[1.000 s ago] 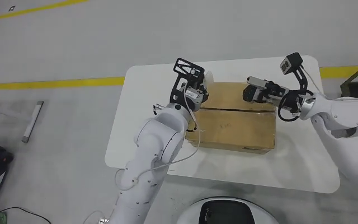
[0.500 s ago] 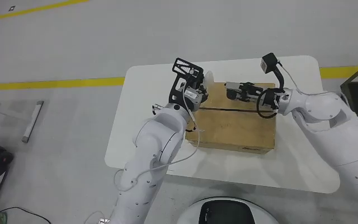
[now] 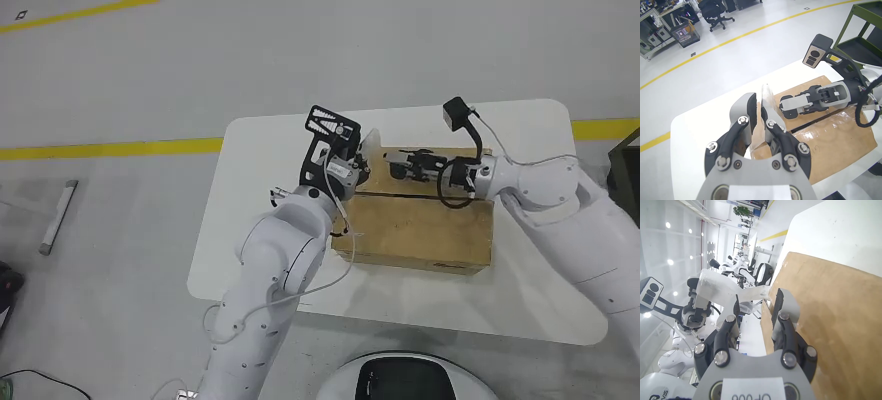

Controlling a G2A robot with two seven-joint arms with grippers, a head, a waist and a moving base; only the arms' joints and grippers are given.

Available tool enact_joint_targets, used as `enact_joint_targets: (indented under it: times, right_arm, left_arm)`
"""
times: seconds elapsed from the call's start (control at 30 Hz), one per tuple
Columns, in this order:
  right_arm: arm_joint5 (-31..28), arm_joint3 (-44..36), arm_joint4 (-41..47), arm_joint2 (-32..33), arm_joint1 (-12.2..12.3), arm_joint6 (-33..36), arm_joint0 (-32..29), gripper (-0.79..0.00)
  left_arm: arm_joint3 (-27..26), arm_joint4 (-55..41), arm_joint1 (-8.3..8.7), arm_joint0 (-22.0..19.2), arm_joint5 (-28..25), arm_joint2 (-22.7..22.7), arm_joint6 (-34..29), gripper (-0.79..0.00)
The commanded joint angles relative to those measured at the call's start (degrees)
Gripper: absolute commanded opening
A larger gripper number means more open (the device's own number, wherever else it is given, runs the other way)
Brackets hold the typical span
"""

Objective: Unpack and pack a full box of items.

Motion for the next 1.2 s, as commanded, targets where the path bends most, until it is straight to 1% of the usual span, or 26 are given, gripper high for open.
enact_joint_targets:
  times: [0.0, 0.23, 0.33, 0.37, 0.43, 0.47, 0.5, 0.53, 0.6, 0.63, 0.73, 0.8, 0.83, 0.87, 0.9, 0.97, 1.03, 1.1, 1.13, 1.17]
  right_arm:
    - [-0.1, 0.6, -0.4, -0.6, -0.3, -0.2, 0.7, -0.413]
    - [-0.2, 2.0, -1.8, -2.2, -1.1, 0.1, 2.3, -0.462]
    - [-0.4, 2.4, -1.9, -2.3, -1.3, 0.3, 2.4, -0.576]
    - [-0.5, 2.5, -2.1, -2.3, -1.4, 0.3, 2.4, -0.616]
    - [-0.8, 2.8, -2.3, -2.2, -1.4, 0.5, 2.3, -0.665]
    - [-0.9, 2.8, -2.4, -2.1, -1.4, 0.5, 2.2, -0.711]
    - [-1.2, 3.0, -2.7, -1.8, -1.3, 0.7, 2.1, -0.733]
    - [-1.4, 3.1, -3.0, -1.5, -1.3, 0.8, 1.9, -0.736]
    - [-1.9, 3.2, -3.7, -0.8, -1.1, 1.1, 1.5, -0.727]
    - [-2.0, 3.3, -3.9, -0.5, -1.0, 1.2, 1.3, -0.708]
    - [-2.2, 3.6, -3.2, 0.6, -0.9, 1.8, 0.6, -0.677]
    - [-1.6, 4.2, 1.2, 1.5, -1.0, 1.9, -0.1, -0.619]
    - [-1.2, 4.6, 4.5, 2.0, -1.2, 2.1, -0.4, -0.551]
    - [-1.0, 5.0, 4.8, 2.1, -1.2, 2.4, -0.2, -0.496]
    - [-0.9, 5.2, 4.9, 2.1, -1.3, 2.7, -0.1, -0.496]
    - [-1.0, 5.6, 6.2, 2.3, -1.4, 3.3, 0.2, -0.471]
    - [-1.3, 5.7, 3.5, 2.1, -1.4, 3.4, 0.8, -0.459]
    - [-1.2, 5.8, 2.7, 2.2, -1.4, 2.9, 1.0, -0.462]
    - [-1.1, 5.8, 2.7, 2.4, -1.4, 2.6, 1.1, -0.462]
    - [-1.2, 6.0, 1.3, 2.9, -1.3, 1.8, 1.2, -0.462]
  left_arm:
    - [0.0, 0.0, -0.01, 0.0, -0.2, 0.0, 0.0, -0.69]
    - [0.1, 0.1, -0.05, 0.1, -0.2, -0.2, 0.1, -0.68]
    - [0.2, 0.0, -0.06, 0.1, -0.3, -0.3, 0.1, -0.665]
    - [0.2, 0.0, -0.07, 0.1, -0.3, -0.3, 0.1, -0.65]
    - [0.3, 0.0, -0.08, 0.0, -0.4, -0.4, 0.1, -0.594]
    - [0.4, 0.0, -0.08, 0.0, -0.4, -0.4, 0.1, -0.594]
    - [0.4, 0.0, -0.09, 0.0, -0.4, -0.4, 0.2, -0.597]
    - [0.4, 0.0, -0.09, 0.0, -0.4, -0.4, 0.2, -0.603]
    - [0.4, 0.0, -0.11, 0.0, -0.5, -0.4, 0.2, -0.625]
    - [0.5, 0.0, -0.11, 0.0, -0.5, -0.4, 0.2, -0.631]
    - [0.5, 0.0, -0.13, 0.0, -0.5, -0.5, 0.2, -0.628]
    - [0.5, 0.0, -0.16, 0.0, -0.6, -0.4, 0.2, -0.625]
    - [0.5, -0.1, -0.17, 0.0, -0.7, -0.3, 0.2, -0.631]
    - [0.5, -0.1, -0.18, -0.1, -0.7, -0.3, 0.2, -0.634]
    - [0.5, 0.0, -0.19, -0.1, -0.7, -0.3, 0.2, -0.634]
    - [0.6, 0.0, -0.21, -0.1, -0.7, -0.3, 0.3, -0.631]
    - [0.5, -0.1, -0.23, 0.0, -0.8, -0.2, 0.2, -0.631]
    - [0.3, -0.2, -0.24, 0.2, -0.9, 0.0, 0.1, -0.634]
    - [0.3, -0.1, -0.24, 0.2, -1.0, 0.1, 0.0, -0.68]
    - [0.1, -0.1, -0.27, 0.4, -1.2, 0.4, -0.2, -0.785]
